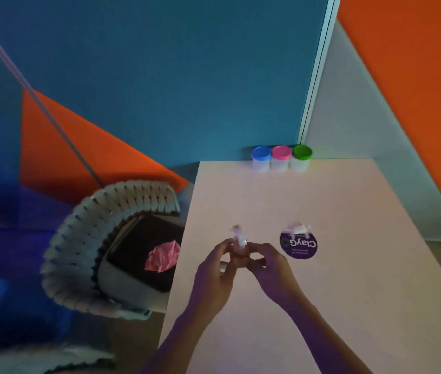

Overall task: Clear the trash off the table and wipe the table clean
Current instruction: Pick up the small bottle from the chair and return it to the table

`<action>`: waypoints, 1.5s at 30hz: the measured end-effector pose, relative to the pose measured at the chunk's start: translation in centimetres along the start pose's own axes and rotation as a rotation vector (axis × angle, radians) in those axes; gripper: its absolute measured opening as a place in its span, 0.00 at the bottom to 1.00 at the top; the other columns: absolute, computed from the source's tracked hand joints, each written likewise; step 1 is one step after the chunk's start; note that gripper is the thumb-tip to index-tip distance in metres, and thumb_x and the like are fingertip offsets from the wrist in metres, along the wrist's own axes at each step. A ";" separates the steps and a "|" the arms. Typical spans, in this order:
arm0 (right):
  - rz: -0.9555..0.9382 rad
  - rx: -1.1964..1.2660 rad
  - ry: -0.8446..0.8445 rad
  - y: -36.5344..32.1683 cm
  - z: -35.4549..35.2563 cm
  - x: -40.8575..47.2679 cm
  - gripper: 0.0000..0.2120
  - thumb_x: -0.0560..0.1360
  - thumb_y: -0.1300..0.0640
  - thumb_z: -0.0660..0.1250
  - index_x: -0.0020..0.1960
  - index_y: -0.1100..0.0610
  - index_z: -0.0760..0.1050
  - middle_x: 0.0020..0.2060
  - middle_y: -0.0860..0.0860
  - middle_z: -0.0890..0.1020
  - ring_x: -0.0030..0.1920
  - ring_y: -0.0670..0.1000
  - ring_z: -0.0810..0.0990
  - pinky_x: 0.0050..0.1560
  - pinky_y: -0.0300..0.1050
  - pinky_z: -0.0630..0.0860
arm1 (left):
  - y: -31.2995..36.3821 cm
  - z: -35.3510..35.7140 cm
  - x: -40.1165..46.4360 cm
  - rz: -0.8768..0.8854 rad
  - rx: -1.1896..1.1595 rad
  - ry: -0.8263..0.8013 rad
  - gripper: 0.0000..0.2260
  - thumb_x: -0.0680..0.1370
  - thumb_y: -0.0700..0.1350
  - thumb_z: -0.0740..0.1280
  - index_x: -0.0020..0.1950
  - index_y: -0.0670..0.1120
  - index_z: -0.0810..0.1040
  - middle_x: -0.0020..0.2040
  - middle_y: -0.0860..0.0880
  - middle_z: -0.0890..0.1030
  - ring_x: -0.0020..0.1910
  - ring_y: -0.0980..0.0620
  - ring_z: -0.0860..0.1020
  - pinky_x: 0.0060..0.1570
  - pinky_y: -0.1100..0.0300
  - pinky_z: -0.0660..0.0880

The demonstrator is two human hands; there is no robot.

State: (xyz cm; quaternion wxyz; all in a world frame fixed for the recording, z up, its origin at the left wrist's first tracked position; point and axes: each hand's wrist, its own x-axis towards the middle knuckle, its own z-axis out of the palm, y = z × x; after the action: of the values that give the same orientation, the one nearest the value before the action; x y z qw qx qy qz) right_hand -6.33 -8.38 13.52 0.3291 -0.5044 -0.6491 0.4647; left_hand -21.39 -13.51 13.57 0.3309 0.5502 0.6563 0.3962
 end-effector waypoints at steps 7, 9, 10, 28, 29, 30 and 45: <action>0.007 -0.018 0.097 -1.3 -2.0 7.1 0.23 0.74 0.58 0.73 0.44 0.27 0.78 0.48 0.42 0.82 0.46 0.43 0.82 0.47 0.36 0.76 | 1.9 -0.2 8.3 0.087 -0.015 -0.011 0.15 0.82 0.45 0.65 0.65 0.62 0.74 0.57 0.66 0.81 0.51 0.63 0.81 0.51 0.67 0.77; 0.015 0.001 0.141 -1.9 -2.5 9.9 0.20 0.74 0.60 0.73 0.45 0.32 0.79 0.44 0.40 0.84 0.44 0.41 0.83 0.43 0.33 0.74 | 1.8 -0.3 11.6 0.112 -0.014 -0.025 0.14 0.83 0.46 0.64 0.65 0.63 0.74 0.57 0.65 0.82 0.52 0.62 0.82 0.52 0.63 0.78; 0.021 0.015 0.162 -2.2 -2.7 11.0 0.18 0.73 0.61 0.73 0.46 0.35 0.79 0.42 0.39 0.85 0.42 0.40 0.83 0.42 0.31 0.73 | 1.9 -0.4 13.1 0.124 -0.008 -0.027 0.14 0.83 0.47 0.64 0.65 0.63 0.74 0.57 0.65 0.82 0.52 0.62 0.82 0.52 0.63 0.78; 0.136 0.207 0.285 -0.2 -2.3 30.8 0.08 0.77 0.61 0.69 0.55 0.54 0.80 0.48 0.45 0.84 0.49 0.45 0.83 0.49 0.30 0.76 | 0.8 3.5 33.7 0.099 0.230 0.160 0.14 0.84 0.49 0.62 0.70 0.57 0.74 0.58 0.57 0.84 0.54 0.56 0.82 0.51 0.63 0.77; 0.142 0.222 0.265 -0.2 -2.1 31.3 0.10 0.77 0.61 0.68 0.58 0.54 0.80 0.50 0.46 0.85 0.51 0.45 0.83 0.52 0.36 0.78 | 0.6 3.6 34.3 0.096 0.247 0.172 0.15 0.84 0.49 0.61 0.71 0.57 0.73 0.57 0.56 0.84 0.54 0.55 0.82 0.51 0.61 0.77; 0.151 0.232 0.241 0.3 -2.0 32.8 0.12 0.77 0.62 0.67 0.60 0.54 0.80 0.52 0.46 0.85 0.52 0.46 0.83 0.55 0.40 0.79 | 0.1 4.0 35.9 0.084 0.257 0.182 0.15 0.84 0.49 0.61 0.71 0.57 0.73 0.57 0.56 0.84 0.54 0.54 0.83 0.51 0.61 0.78; 0.332 0.328 0.002 8.5 1.0 46.2 0.28 0.74 0.72 0.55 0.68 0.51 0.73 0.60 0.52 0.80 0.59 0.51 0.78 0.56 0.41 0.72 | -7.3 6.7 49.2 0.062 0.357 0.091 0.13 0.83 0.41 0.64 0.67 0.51 0.77 0.58 0.53 0.85 0.57 0.50 0.83 0.54 0.65 0.73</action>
State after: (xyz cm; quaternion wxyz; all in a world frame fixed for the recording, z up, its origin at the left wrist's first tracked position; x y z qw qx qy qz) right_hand -16.92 36.26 3.27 0.3264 -0.5445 -0.4726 0.6112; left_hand -27.53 35.38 4.08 0.1854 0.6017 0.7133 0.3079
